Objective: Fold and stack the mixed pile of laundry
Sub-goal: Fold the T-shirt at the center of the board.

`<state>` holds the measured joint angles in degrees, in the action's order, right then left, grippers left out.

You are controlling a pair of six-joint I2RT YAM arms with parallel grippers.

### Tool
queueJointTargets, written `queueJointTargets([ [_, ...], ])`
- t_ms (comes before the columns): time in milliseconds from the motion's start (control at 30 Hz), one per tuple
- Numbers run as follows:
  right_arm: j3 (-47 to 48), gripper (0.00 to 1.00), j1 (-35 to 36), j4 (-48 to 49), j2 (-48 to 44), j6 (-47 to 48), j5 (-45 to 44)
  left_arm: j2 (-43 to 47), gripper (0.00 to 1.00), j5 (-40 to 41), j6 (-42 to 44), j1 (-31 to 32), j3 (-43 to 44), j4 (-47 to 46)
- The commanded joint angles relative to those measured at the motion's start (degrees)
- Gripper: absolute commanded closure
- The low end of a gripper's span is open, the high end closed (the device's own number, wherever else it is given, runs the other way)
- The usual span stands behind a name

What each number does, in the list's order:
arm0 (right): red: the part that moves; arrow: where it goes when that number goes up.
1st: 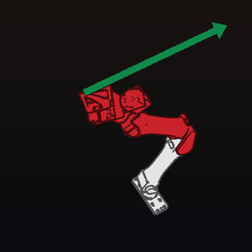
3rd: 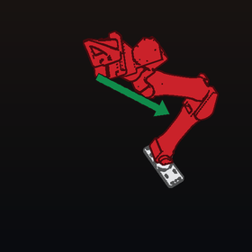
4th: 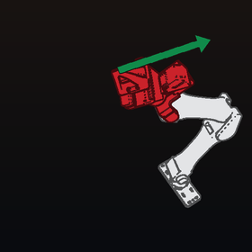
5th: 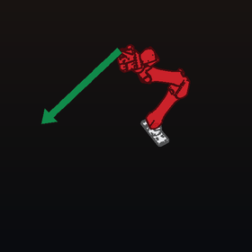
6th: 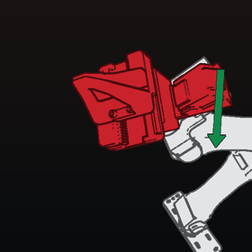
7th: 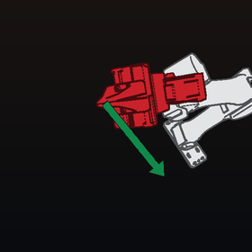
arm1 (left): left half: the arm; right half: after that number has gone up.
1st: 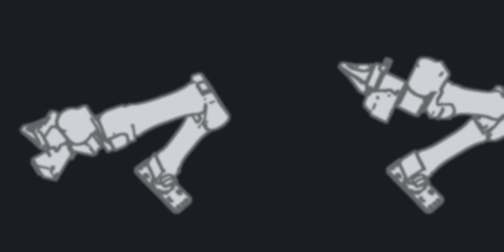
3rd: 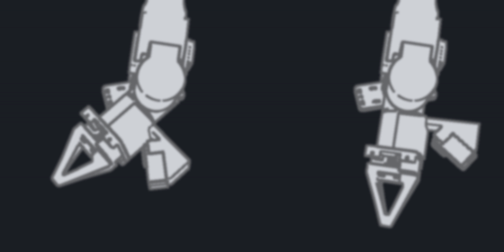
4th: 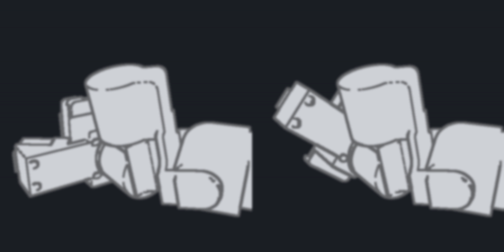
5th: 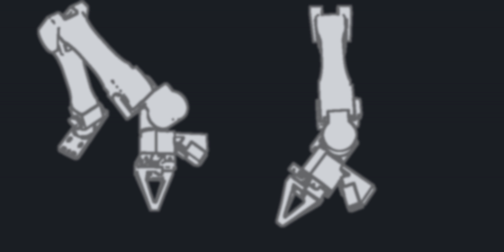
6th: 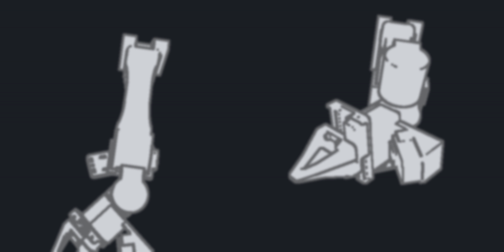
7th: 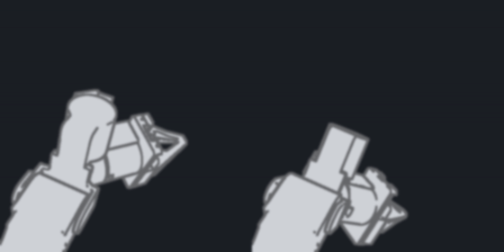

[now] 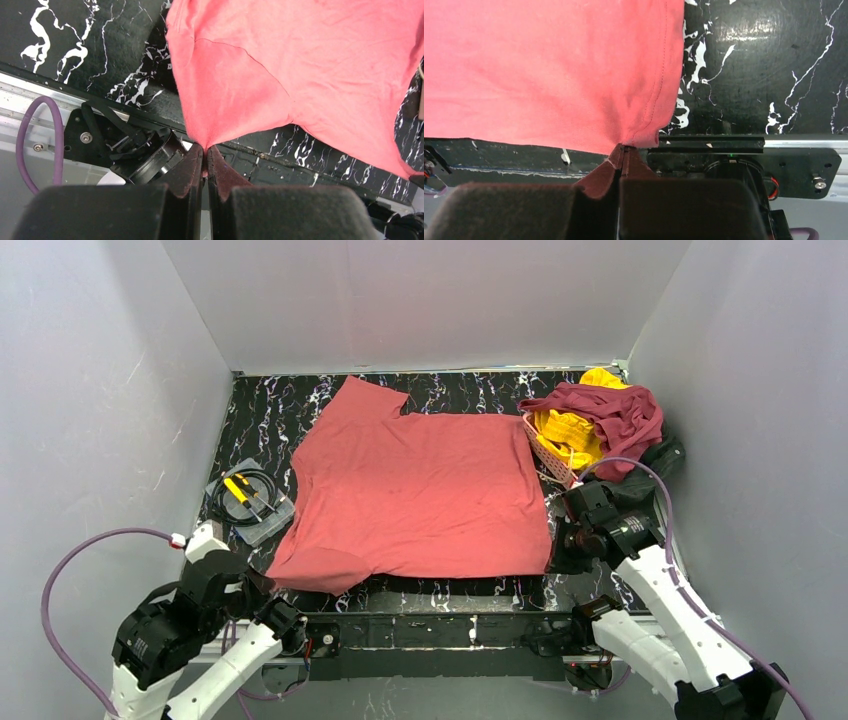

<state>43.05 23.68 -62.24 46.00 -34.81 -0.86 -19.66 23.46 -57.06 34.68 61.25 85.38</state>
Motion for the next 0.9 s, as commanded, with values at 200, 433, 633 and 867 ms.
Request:
queueJointTargets([
  [200, 6.89, 0.99, 0.01, 8.79, 5.86, -0.72, -5.7, -13.37, 1.0, -1.05, 9.09, -0.13, 0.07, -5.98],
  [433, 13.8, 0.99, -0.02, 18.53, 16.7, 2.83, -13.42, -28.49, 1.0, 0.11, 21.41, -4.14, 2.74, -20.19],
  [633, 18.78, 0.99, -0.11, 25.24, 25.68, 5.25, -17.92, -39.9, 1.0, -10.53, 30.12, -15.04, 4.78, -33.31],
  [867, 22.88, 0.99, -0.19, 28.92, 35.38, 7.29, -23.13, -52.53, 1.0, -14.94, 35.31, -22.82, 10.2, -39.13],
])
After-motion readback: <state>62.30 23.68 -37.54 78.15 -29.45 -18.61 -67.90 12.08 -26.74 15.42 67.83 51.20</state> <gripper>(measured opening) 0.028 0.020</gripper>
